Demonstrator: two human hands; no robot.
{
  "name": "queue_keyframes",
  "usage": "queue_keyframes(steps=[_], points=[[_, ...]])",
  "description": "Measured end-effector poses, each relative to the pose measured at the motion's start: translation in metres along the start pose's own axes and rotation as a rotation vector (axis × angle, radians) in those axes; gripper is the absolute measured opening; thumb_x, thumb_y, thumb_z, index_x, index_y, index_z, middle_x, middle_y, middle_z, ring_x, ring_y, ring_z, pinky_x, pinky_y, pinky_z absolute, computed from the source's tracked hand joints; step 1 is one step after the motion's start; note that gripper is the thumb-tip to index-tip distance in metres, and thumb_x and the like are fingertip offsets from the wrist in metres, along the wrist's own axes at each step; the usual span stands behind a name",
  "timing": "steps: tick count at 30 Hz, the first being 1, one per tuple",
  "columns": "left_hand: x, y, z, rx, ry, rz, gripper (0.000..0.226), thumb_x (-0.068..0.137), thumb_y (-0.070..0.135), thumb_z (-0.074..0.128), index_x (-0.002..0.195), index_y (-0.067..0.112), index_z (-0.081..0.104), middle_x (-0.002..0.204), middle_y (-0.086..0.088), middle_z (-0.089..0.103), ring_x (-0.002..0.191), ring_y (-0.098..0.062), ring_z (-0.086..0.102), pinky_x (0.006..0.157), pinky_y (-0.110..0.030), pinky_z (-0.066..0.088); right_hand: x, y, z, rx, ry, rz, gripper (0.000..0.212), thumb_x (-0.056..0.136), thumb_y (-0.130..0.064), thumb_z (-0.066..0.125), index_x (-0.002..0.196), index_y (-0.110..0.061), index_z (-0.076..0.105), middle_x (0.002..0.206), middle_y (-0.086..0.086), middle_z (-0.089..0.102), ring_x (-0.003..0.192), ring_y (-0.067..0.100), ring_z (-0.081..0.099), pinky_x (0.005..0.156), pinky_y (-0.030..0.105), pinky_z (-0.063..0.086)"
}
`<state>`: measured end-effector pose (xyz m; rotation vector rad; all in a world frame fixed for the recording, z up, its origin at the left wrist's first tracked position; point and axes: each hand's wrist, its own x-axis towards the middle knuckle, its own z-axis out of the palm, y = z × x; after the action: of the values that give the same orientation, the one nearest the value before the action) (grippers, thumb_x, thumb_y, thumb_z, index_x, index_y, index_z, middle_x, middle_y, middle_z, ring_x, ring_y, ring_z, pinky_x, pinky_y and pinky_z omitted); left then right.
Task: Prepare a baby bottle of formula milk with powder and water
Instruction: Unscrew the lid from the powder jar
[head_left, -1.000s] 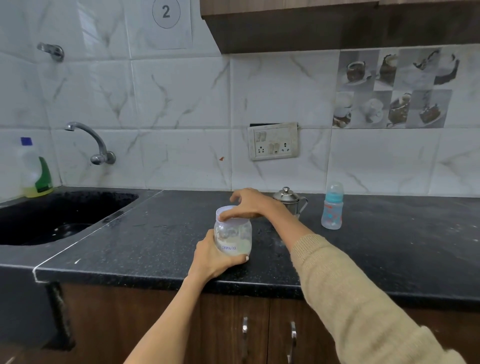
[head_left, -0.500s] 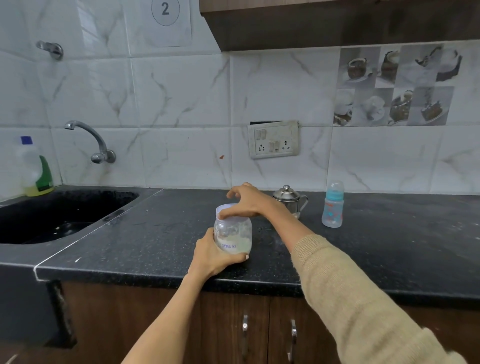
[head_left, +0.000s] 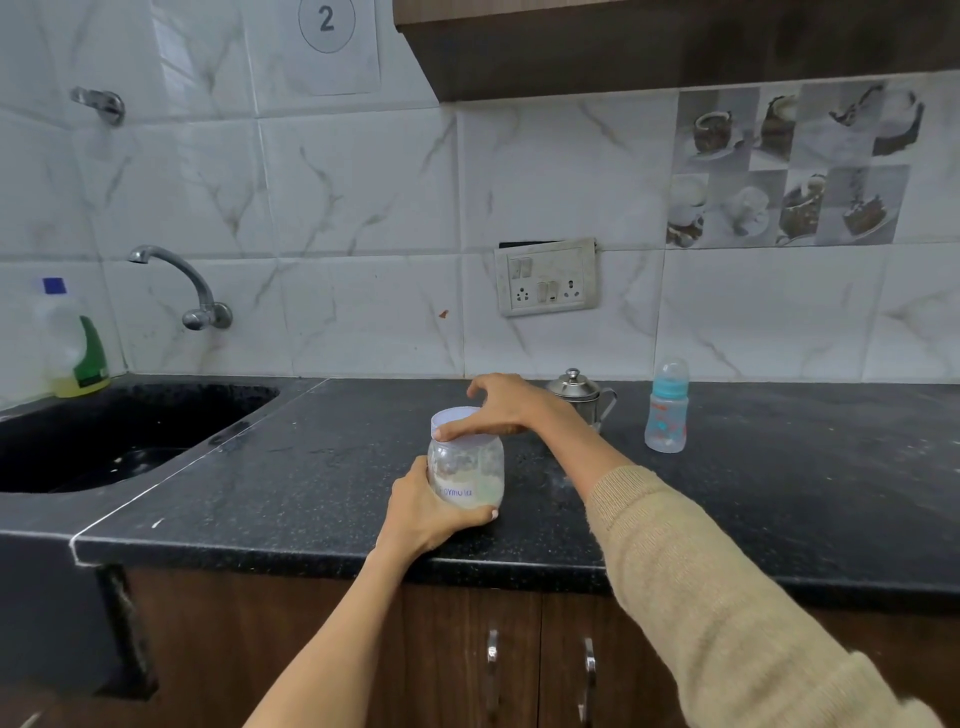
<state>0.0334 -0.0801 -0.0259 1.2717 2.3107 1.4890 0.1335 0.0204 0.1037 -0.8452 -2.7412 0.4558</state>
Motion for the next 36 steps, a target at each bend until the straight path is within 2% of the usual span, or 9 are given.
queue_keyframes(steps=[3,5,8,12,16,26,30,34,36], points=[[0.000,0.001,0.001,0.000,-0.003,0.005,0.084,0.044,0.052,0.087,0.113,0.023,0.047,0.106,0.007,0.061,0.097,-0.012,0.059,0.081,-0.026,0.050,0.000,0.000,0.001,0.042,-0.010,-0.001,0.075,0.065,-0.054,0.072,0.120,-0.006,0.058,0.122,0.012,0.060,0.111,0.029,0.059,0.093,0.044,0.050],[-0.001,0.002,0.001,0.000,0.001,0.004,0.080,0.046,0.049,0.087,0.111,0.023,0.048,0.104,0.008,0.060,0.095,-0.012,0.059,0.078,-0.025,0.048,0.000,-0.003,-0.001,0.072,-0.043,-0.033,0.063,0.061,-0.045,0.069,0.103,0.002,0.060,0.099,0.019,0.062,0.091,0.038,0.060,0.075,0.041,0.051],[-0.001,0.003,0.001,0.000,0.011,-0.002,0.079,0.045,0.049,0.086,0.110,0.023,0.050,0.102,0.009,0.061,0.093,-0.010,0.059,0.074,-0.023,0.047,0.001,-0.005,-0.002,0.087,-0.100,-0.034,0.039,0.061,-0.042,0.066,0.071,-0.009,0.048,0.072,0.001,0.039,0.066,0.021,0.037,0.057,0.031,0.028],[0.000,0.001,0.001,0.003,0.002,-0.005,0.085,0.041,0.054,0.084,0.113,0.023,0.049,0.104,0.008,0.061,0.095,-0.011,0.060,0.079,-0.027,0.051,0.003,-0.004,0.001,0.020,-0.048,0.025,0.060,0.061,-0.069,0.068,0.080,-0.014,0.051,0.078,-0.003,0.046,0.070,0.014,0.048,0.059,0.028,0.039],[0.000,-0.001,0.001,-0.005,0.005,-0.003,0.086,0.040,0.055,0.085,0.112,0.023,0.050,0.104,0.009,0.062,0.096,-0.011,0.060,0.082,-0.029,0.052,0.005,-0.001,0.003,0.041,-0.047,0.046,0.068,0.056,-0.073,0.071,0.058,-0.023,0.026,0.058,-0.006,0.029,0.049,0.010,0.028,0.047,0.025,0.023],[0.000,0.000,0.002,-0.014,0.012,-0.003,0.085,0.040,0.052,0.085,0.111,0.023,0.050,0.103,0.009,0.063,0.094,-0.009,0.061,0.081,-0.030,0.053,0.008,-0.002,0.003,0.104,-0.111,-0.008,0.034,0.066,-0.040,0.068,0.063,-0.013,0.049,0.067,0.001,0.044,0.065,0.017,0.039,0.056,0.028,0.028],[0.001,-0.001,0.002,-0.013,0.008,-0.003,0.088,0.039,0.055,0.084,0.113,0.023,0.050,0.105,0.008,0.063,0.095,-0.010,0.061,0.083,-0.031,0.054,0.014,-0.003,0.001,0.129,-0.160,-0.057,0.057,0.053,-0.037,0.065,0.094,0.002,0.062,0.084,0.018,0.047,0.078,0.017,0.042,0.065,0.032,0.032],[0.000,0.000,0.002,-0.005,0.007,0.001,0.086,0.041,0.055,0.084,0.113,0.023,0.049,0.106,0.008,0.062,0.097,-0.012,0.060,0.083,-0.029,0.052,0.017,-0.005,-0.003,0.076,-0.202,-0.067,0.031,0.055,-0.034,0.063,0.070,-0.012,0.047,0.075,-0.001,0.044,0.070,0.019,0.041,0.062,0.031,0.031],[0.000,0.001,0.001,-0.006,0.002,0.003,0.086,0.041,0.055,0.084,0.114,0.024,0.049,0.107,0.008,0.061,0.097,-0.012,0.059,0.082,-0.028,0.052,0.016,-0.007,-0.003,0.061,-0.211,-0.041,0.042,0.051,-0.048,0.063,0.078,-0.018,0.051,0.084,-0.003,0.049,0.078,0.020,0.048,0.065,0.031,0.035]])
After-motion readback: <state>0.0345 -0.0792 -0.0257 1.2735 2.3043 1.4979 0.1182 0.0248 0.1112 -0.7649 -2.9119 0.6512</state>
